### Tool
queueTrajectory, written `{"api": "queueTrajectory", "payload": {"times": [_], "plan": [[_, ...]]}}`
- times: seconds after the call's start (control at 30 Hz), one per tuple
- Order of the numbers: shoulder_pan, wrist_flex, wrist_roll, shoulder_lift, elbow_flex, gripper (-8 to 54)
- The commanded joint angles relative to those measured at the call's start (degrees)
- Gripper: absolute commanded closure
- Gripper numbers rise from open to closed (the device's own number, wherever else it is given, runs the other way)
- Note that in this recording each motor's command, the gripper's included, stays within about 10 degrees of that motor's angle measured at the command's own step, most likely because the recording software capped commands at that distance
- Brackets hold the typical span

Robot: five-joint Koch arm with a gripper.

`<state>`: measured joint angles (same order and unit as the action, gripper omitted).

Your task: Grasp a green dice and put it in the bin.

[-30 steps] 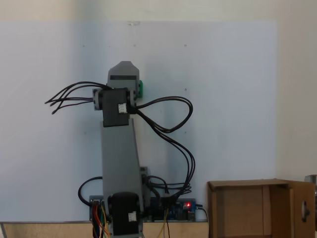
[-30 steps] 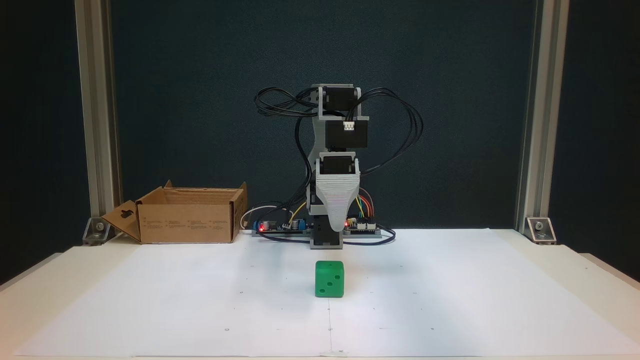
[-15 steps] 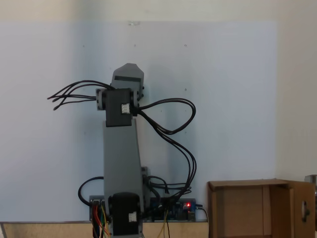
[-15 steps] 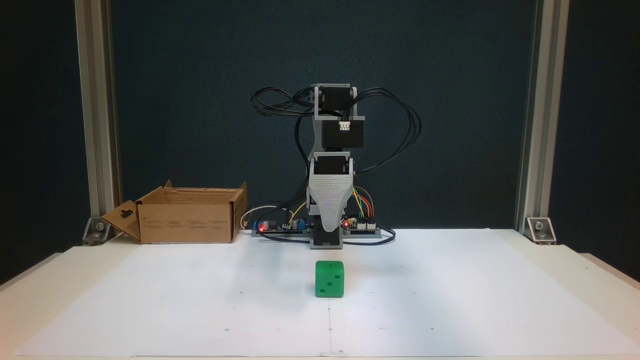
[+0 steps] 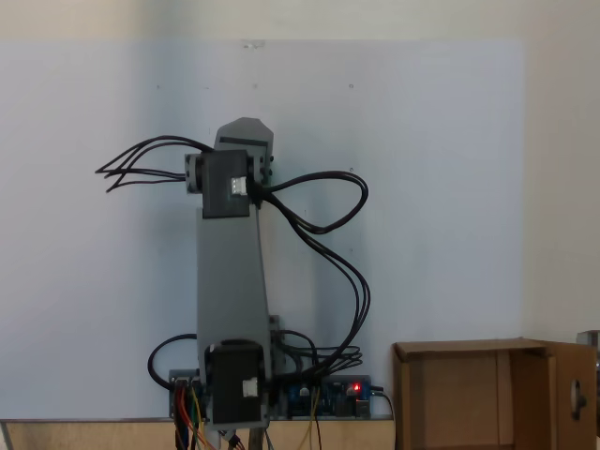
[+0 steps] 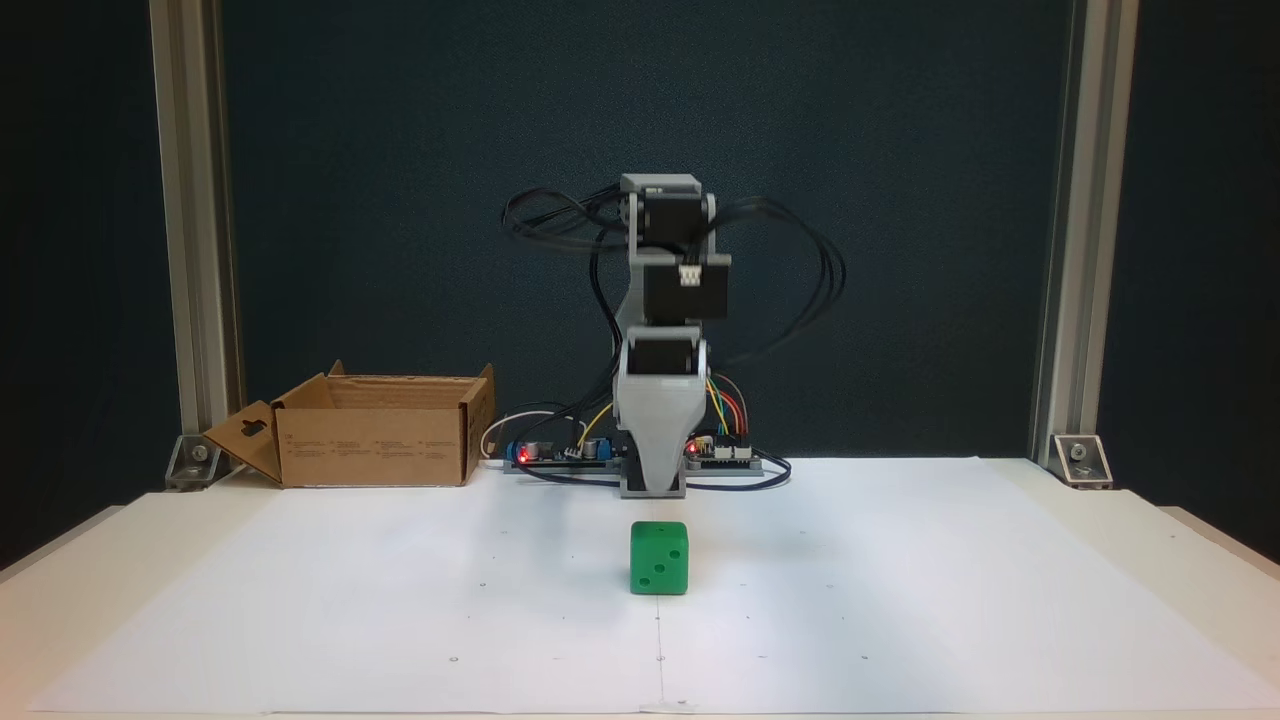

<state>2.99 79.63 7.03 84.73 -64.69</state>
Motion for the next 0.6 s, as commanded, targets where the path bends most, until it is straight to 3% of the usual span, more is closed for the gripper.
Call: {"api": "queueTrajectory", "payload": {"times": [0.0,0.57], "plan": [[-0.79,-1.85,2.72,-0.62,2.37,4.5],[-1.14,-9.05,2.29,-1.23,-8.35,3.9]]}}
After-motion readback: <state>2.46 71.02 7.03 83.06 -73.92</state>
